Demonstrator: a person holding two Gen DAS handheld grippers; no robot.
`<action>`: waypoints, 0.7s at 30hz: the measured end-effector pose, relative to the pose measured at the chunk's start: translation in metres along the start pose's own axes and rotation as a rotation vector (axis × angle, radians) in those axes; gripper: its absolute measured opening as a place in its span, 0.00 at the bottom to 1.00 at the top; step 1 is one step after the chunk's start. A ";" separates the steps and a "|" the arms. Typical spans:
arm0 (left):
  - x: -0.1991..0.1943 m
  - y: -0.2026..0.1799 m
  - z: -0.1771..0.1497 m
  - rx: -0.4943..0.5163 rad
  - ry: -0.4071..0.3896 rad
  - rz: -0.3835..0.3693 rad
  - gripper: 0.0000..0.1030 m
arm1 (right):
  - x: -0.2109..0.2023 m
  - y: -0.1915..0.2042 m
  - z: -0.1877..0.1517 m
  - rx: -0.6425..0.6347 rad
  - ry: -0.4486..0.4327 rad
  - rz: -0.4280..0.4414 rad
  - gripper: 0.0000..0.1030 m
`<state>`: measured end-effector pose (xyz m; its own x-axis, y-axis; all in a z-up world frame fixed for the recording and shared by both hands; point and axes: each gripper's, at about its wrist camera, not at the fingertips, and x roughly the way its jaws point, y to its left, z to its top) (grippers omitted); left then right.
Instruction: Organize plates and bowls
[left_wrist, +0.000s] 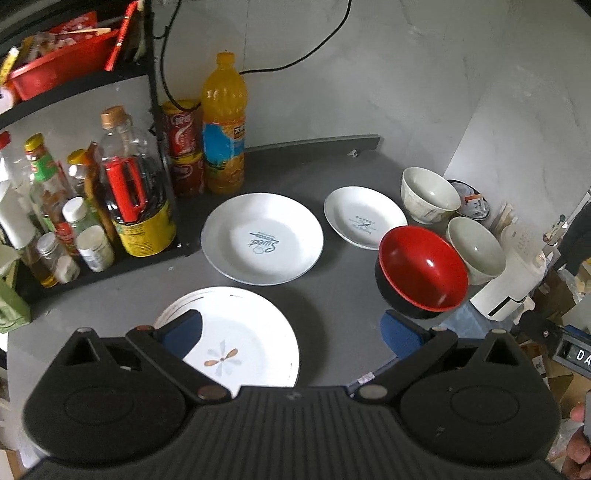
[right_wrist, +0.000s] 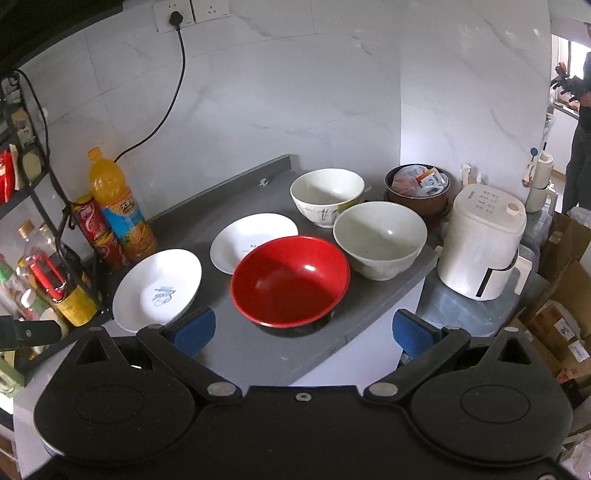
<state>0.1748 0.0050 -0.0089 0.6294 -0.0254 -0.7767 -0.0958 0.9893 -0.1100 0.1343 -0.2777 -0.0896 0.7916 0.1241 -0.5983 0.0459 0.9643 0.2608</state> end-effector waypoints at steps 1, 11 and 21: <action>0.003 0.000 0.003 0.008 0.004 -0.004 0.99 | 0.002 0.001 0.001 0.000 -0.002 -0.008 1.00; 0.027 -0.008 0.022 0.033 0.041 -0.027 0.99 | 0.023 -0.003 0.020 0.038 0.018 -0.035 1.00; 0.053 -0.040 0.044 0.031 0.038 -0.003 0.99 | 0.056 -0.026 0.049 0.002 0.006 -0.021 1.00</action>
<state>0.2454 -0.0299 -0.0184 0.5997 -0.0335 -0.7995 -0.0697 0.9931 -0.0939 0.2073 -0.3071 -0.0926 0.7867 0.1055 -0.6082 0.0636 0.9662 0.2498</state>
